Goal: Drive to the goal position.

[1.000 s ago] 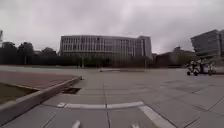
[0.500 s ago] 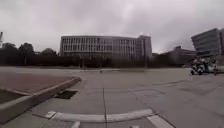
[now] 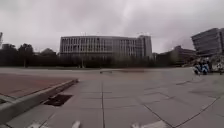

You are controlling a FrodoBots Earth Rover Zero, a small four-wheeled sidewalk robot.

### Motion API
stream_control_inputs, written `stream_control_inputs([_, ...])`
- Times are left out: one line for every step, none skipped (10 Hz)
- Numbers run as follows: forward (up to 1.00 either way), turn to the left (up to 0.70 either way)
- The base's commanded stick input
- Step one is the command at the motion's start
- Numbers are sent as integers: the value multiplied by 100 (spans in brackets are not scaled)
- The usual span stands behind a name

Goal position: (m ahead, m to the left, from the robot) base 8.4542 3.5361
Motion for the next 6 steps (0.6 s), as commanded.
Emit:
stream_control_inputs([70,0])
stream_control_inputs([70,0])
stream_control_inputs([70,0])
stream_control_inputs([70,0])
stream_control_inputs([70,0])
stream_control_inputs([70,0])
